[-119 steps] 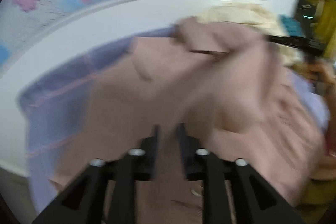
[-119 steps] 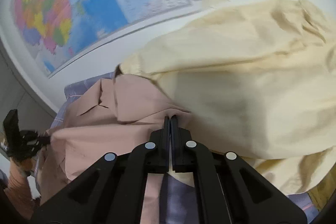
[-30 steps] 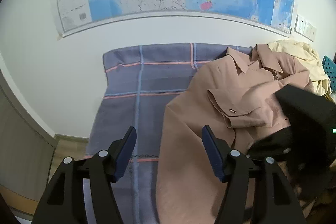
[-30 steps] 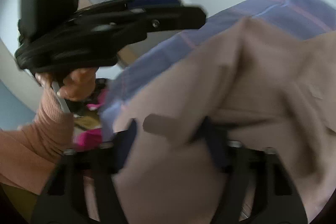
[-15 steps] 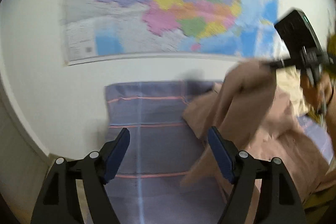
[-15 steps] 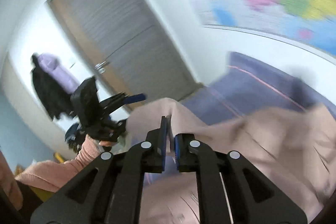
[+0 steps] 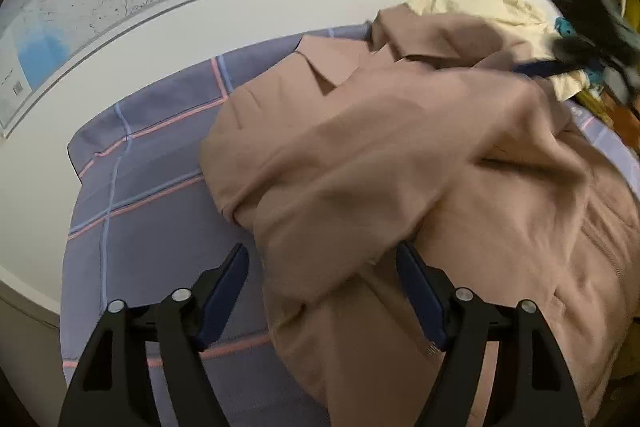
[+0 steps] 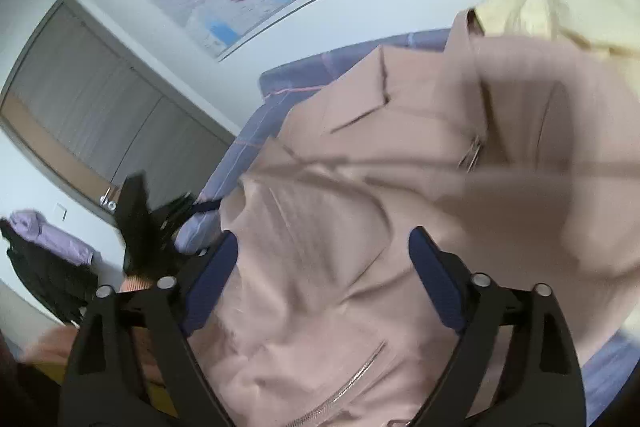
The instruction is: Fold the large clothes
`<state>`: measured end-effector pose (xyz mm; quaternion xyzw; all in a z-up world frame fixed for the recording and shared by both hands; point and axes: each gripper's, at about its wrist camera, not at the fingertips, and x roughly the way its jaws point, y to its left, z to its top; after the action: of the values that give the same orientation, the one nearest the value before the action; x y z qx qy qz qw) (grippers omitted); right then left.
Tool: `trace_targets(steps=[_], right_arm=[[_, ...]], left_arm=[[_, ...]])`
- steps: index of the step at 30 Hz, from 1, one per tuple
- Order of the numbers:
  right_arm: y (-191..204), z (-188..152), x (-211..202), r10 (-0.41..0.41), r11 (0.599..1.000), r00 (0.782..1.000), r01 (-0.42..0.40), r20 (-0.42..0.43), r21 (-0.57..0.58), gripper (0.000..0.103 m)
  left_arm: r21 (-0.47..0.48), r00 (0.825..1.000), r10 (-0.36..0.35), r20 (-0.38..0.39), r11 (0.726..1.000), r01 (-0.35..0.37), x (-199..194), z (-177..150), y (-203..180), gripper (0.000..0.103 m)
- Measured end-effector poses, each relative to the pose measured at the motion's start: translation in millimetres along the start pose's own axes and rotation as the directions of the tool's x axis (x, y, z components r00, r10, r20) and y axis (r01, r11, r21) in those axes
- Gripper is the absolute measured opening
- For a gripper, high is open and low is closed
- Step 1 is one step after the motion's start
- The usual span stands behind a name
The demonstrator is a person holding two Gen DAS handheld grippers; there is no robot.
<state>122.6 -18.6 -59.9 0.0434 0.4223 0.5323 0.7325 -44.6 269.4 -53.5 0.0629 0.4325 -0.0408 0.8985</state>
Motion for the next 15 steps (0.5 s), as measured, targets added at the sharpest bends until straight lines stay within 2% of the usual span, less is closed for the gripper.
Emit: trace_targets(steps=[1, 4, 6, 8, 10, 11, 12, 14, 15], right_arm=[[5.8, -9.9, 2.0, 0.007, 1.000, 1.000, -0.007, -0.011, -0.026, 0.087], [23.5, -36.3, 18.0, 0.019, 0.997, 0.998, -0.023, -0.058, -0.068, 0.089], [41.9, -55.3, 34.2, 0.008, 0.992, 0.995, -0.020, -0.100, -0.123, 0.095], [52.8, -71.0, 43.5, -0.048, 0.984, 0.991, 0.025, -0.126, -0.178, 0.096], [62.0, -81.4, 59.8, -0.185, 0.959, 0.976, 0.153, -0.118, -0.240, 0.094], [62.3, -84.1, 62.5, -0.239, 0.947, 0.965, 0.207, -0.109, -0.247, 0.081], [60.8, -83.9, 62.8, -0.269, 0.940, 0.958, 0.239, -0.096, -0.244, 0.055], [57.2, -76.3, 49.6, -0.238, 0.954, 0.968, 0.216, -0.085, -0.210, 0.005], [57.0, -71.0, 39.3, -0.224, 0.958, 0.972, 0.208, -0.063, -0.195, 0.005]], left_arm=[[-0.014, 1.000, 0.002, -0.008, 1.000, -0.002, 3.7, 0.7, 3.4, 0.065], [-0.048, 1.000, -0.002, -0.013, 0.999, 0.002, 6.3, 2.1, 12.0, 0.057], [-0.056, 1.000, 0.003, -0.007, 0.998, -0.003, 5.3, 3.4, 13.9, 0.053], [-0.057, 0.999, 0.030, 0.012, 0.998, -0.029, 1.9, 6.2, 9.4, 0.050], [-0.052, 0.998, 0.046, 0.031, 0.998, -0.045, -4.0, 8.6, 7.8, 0.044], [-0.053, 0.998, 0.048, 0.039, 0.998, -0.046, -7.2, 9.0, 8.0, 0.043], [-0.058, 0.998, 0.051, 0.042, 0.997, -0.049, -9.0, 9.5, 8.6, 0.041], [-0.075, 0.998, 0.046, 0.051, 0.996, -0.042, -12.0, 10.2, 12.9, 0.037], [-0.085, 0.998, 0.032, 0.057, 0.996, -0.027, -14.1, 9.6, 15.1, 0.037]])
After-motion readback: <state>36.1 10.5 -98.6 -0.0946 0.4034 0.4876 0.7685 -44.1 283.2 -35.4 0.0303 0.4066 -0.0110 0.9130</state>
